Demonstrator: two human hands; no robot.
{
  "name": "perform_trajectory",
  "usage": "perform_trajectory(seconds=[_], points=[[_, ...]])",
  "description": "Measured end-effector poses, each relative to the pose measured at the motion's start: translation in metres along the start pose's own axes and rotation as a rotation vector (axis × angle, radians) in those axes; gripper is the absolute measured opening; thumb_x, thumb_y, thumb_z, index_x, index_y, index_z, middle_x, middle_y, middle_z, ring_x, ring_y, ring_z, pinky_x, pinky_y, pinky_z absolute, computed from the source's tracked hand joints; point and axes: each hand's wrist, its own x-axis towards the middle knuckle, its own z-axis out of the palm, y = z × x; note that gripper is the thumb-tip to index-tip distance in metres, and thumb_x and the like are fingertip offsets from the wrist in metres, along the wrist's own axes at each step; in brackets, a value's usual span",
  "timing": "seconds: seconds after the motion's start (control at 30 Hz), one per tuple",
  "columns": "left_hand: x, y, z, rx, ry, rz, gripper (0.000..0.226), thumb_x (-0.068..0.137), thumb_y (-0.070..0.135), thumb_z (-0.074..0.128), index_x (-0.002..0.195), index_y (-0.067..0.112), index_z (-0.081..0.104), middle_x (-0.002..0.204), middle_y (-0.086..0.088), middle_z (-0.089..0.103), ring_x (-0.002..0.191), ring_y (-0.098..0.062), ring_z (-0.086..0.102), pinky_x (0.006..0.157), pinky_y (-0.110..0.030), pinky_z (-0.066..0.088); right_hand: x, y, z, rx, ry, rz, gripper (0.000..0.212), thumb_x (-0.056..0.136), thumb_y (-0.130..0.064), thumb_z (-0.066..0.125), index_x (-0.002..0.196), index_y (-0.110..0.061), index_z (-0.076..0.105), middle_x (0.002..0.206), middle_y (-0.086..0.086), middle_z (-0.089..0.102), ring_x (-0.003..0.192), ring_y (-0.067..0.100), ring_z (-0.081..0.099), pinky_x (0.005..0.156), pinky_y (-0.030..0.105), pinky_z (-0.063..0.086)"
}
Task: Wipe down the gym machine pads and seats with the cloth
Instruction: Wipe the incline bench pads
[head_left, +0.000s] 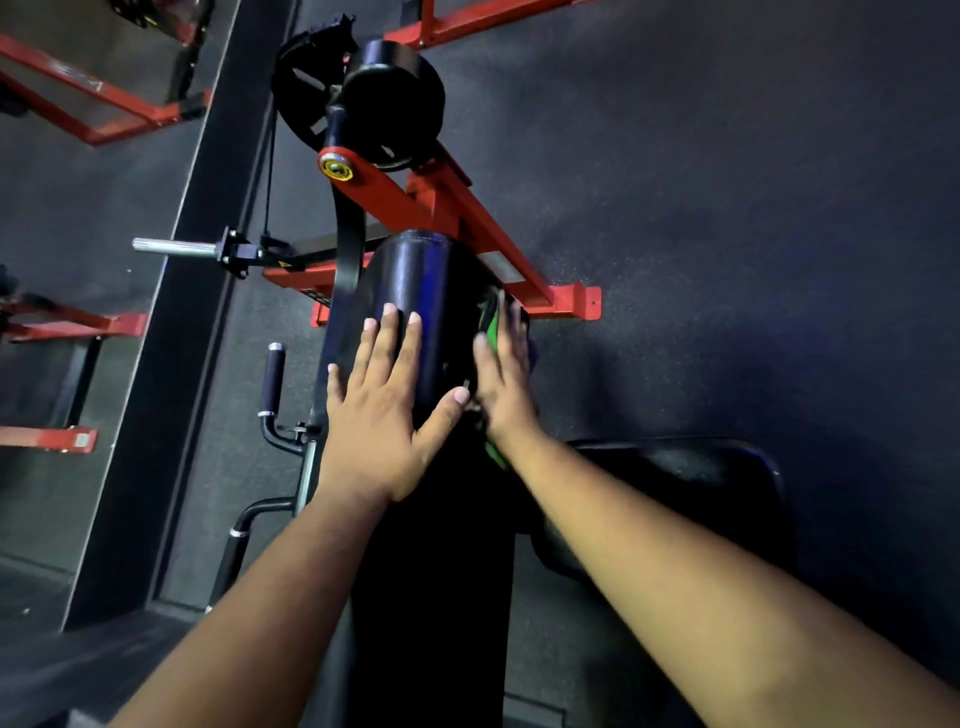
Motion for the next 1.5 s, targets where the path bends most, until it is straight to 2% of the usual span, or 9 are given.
perform_trajectory(seconds=[0.13, 0.37, 0.6, 0.73, 0.83, 1.1, 1.23, 1.4, 1.5], points=[[0.001, -0.001, 0.001, -0.021, 0.003, -0.009, 0.089, 0.089, 0.079, 0.022, 0.163, 0.033, 0.004, 0.171, 0.014, -0.009, 0.157, -0.008, -0.01, 0.124, -0.061, 0.006, 0.009, -0.012, 0.004, -0.017, 0.024, -0.023, 0.068, 0.098, -0.054, 0.029, 0.162, -0.03, 0.02, 0.171, 0.004, 0.012, 0.158, 0.016, 0.005, 0.126, 0.05, 0.007], [-0.018, 0.002, -0.003, 0.028, 0.017, 0.022, 0.083, 0.094, 0.071, 0.016, 0.164, 0.029, 0.004, 0.17, 0.01, -0.014, 0.157, -0.009, -0.009, 0.122, -0.065, -0.004, -0.181, 0.021, 0.005, -0.057, -0.078, -0.282, 0.06, 0.104, -0.037, 0.039, 0.159, -0.016, 0.029, 0.17, 0.006, 0.015, 0.158, 0.016, 0.009, 0.126, 0.03, 0.007], [-0.089, 0.0, 0.005, 0.09, 0.012, 0.025, 0.087, 0.091, 0.075, 0.016, 0.164, 0.028, 0.003, 0.171, 0.008, -0.008, 0.157, -0.008, -0.006, 0.123, -0.063, -0.004, -0.062, -0.034, 0.0, -0.117, -0.039, -0.118, 0.063, 0.103, -0.044, 0.038, 0.162, -0.038, 0.016, 0.172, 0.002, 0.003, 0.158, 0.019, 0.004, 0.124, 0.054, 0.017], [-0.124, -0.006, 0.012, 0.218, -0.004, 0.076, 0.09, 0.091, 0.076, 0.018, 0.164, 0.025, 0.006, 0.171, 0.007, -0.005, 0.157, -0.009, -0.009, 0.124, -0.063, 0.0, -0.143, 0.028, 0.002, -0.074, -0.074, -0.312, 0.064, 0.104, -0.043, 0.038, 0.162, -0.025, 0.022, 0.172, 0.004, 0.008, 0.159, 0.018, 0.003, 0.128, 0.044, 0.012], [-0.129, -0.007, 0.014, 0.25, 0.017, 0.095, 0.089, 0.092, 0.073, 0.025, 0.164, 0.022, 0.013, 0.172, 0.005, 0.003, 0.157, -0.011, -0.004, 0.124, -0.062, 0.007, -0.204, 0.077, 0.002, -0.064, -0.131, -0.23, 0.061, 0.104, -0.043, 0.037, 0.161, -0.035, 0.017, 0.172, -0.004, 0.005, 0.158, 0.014, -0.001, 0.129, 0.045, 0.009], [-0.121, -0.008, 0.016, 0.204, 0.013, 0.107, 0.091, 0.089, 0.068, 0.032, 0.164, 0.022, 0.011, 0.172, 0.005, 0.0, 0.157, -0.012, -0.008, 0.127, -0.053, 0.009, -0.021, 0.059, 0.009, -0.027, 0.057, 0.037, 0.064, 0.101, -0.043, 0.035, 0.16, -0.021, 0.027, 0.169, 0.013, 0.017, 0.158, 0.028, 0.011, 0.118, 0.018, 0.0], [-0.121, -0.008, 0.016, 0.211, 0.016, 0.107, 0.091, 0.088, 0.067, 0.033, 0.164, 0.022, 0.012, 0.172, 0.004, 0.001, 0.158, -0.013, -0.007, 0.126, -0.056, 0.012, -0.075, 0.066, 0.012, 0.024, 0.047, 0.006, 0.072, 0.096, -0.057, 0.03, 0.16, -0.023, 0.03, 0.17, 0.007, 0.02, 0.158, 0.02, 0.013, 0.128, 0.037, 0.007], [-0.12, -0.009, 0.016, 0.178, 0.022, 0.107, 0.09, 0.089, 0.068, 0.032, 0.164, 0.022, 0.011, 0.172, 0.006, 0.001, 0.158, -0.012, -0.006, 0.126, -0.056, 0.012, -0.206, 0.07, 0.013, 0.001, -0.029, -0.067, 0.059, 0.104, -0.056, 0.028, 0.158, -0.035, 0.024, 0.171, 0.001, 0.016, 0.157, 0.008, 0.005, 0.129, 0.041, 0.006], [-0.123, -0.011, 0.014, 0.103, 0.044, 0.105, 0.087, 0.091, 0.065, 0.032, 0.164, 0.022, 0.012, 0.172, 0.005, 0.001, 0.157, -0.009, -0.004, 0.127, -0.055, 0.006, -0.165, 0.032, 0.014, 0.037, -0.024, -0.132, 0.06, 0.104, -0.052, 0.031, 0.161, -0.034, 0.024, 0.171, 0.002, 0.015, 0.158, 0.012, 0.006, 0.128, 0.043, 0.008]])
